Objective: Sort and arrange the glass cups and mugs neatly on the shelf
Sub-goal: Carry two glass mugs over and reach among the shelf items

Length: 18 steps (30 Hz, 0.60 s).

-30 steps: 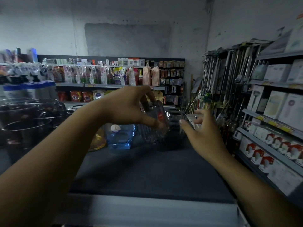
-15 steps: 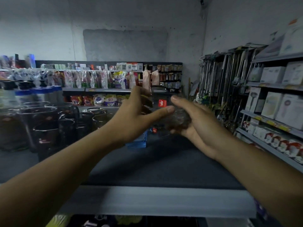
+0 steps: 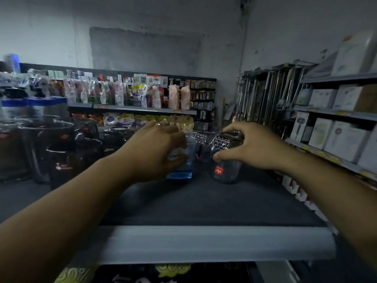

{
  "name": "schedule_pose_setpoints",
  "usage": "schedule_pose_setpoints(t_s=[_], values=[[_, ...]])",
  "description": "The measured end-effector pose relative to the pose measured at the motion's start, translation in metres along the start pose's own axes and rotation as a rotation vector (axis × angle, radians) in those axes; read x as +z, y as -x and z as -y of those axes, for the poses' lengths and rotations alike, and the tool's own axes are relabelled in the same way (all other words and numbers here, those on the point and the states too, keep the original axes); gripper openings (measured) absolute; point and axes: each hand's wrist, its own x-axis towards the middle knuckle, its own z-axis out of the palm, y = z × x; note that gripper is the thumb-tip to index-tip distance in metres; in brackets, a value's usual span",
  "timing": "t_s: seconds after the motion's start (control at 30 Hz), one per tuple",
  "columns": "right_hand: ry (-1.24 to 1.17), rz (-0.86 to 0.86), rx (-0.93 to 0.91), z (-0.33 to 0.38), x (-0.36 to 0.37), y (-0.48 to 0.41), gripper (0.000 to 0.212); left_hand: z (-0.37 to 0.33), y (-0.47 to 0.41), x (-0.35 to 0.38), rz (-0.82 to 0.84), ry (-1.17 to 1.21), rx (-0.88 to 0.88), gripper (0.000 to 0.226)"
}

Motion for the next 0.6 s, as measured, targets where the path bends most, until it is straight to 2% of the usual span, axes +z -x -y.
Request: schedule_pose_setpoints(t_s=[0.2,0.4,0.6], values=[[0.048,0.010,0.031,0.005,0.026,-0.008,0.082,0.003,0.001,0.004,-0.028,0.039,-0.011,0.031],[-0.067,-0.005,0.018,-0.006,0.039,-0.004,0.097,0.005,0.004,0.008,-0.059,0.080,-0.004,0.028],[-0.171,-0.019,0.012,-0.021,0.043,0.000,0.093,0.008,0.007,0.010,-0.078,0.114,-0.003,0.020]])
